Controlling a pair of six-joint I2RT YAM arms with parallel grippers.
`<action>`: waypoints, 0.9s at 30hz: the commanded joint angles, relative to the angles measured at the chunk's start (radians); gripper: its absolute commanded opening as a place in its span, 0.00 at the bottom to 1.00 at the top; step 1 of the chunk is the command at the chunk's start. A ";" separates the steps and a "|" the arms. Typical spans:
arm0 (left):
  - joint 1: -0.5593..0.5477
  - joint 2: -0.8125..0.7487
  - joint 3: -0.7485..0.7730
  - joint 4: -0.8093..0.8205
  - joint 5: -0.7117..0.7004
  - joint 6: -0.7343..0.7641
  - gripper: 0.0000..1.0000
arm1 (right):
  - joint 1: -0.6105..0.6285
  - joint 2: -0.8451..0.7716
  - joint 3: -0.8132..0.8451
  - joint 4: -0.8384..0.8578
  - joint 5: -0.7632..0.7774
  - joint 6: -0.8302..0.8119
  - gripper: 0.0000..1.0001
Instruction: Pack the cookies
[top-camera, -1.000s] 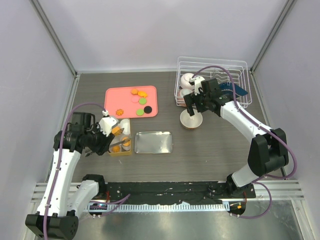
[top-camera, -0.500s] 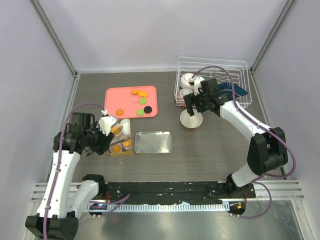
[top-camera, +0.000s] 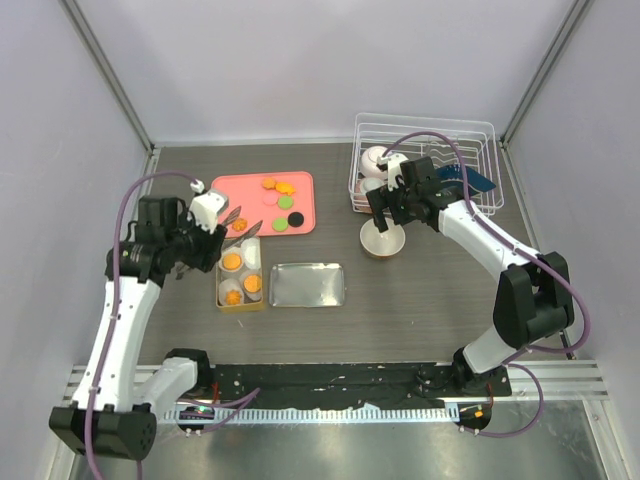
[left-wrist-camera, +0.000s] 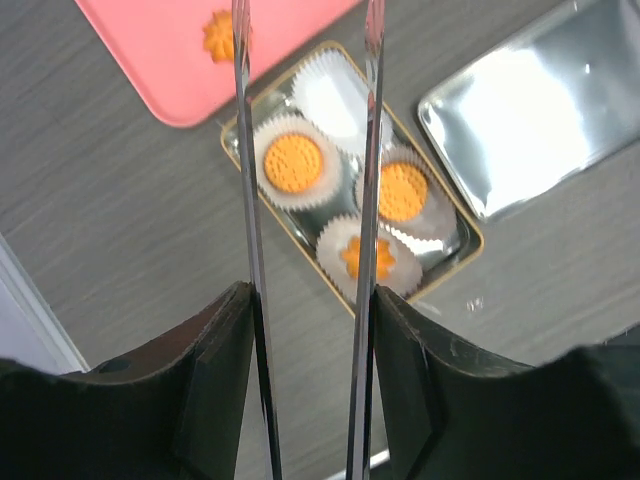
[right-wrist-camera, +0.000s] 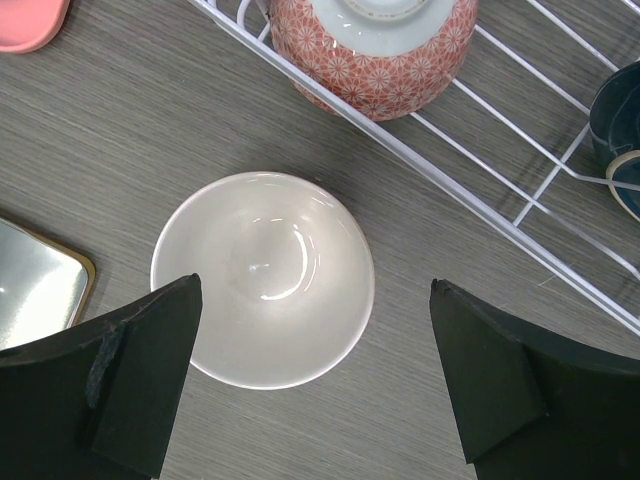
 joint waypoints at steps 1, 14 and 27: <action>-0.005 0.108 0.070 0.204 0.011 -0.089 0.53 | 0.006 -0.001 0.040 0.010 0.009 -0.014 1.00; -0.027 0.526 0.243 0.425 -0.036 -0.184 0.54 | 0.007 0.003 0.038 0.008 0.018 -0.019 1.00; -0.037 0.706 0.249 0.494 -0.056 -0.170 0.53 | 0.006 0.002 0.038 0.010 0.029 -0.022 1.00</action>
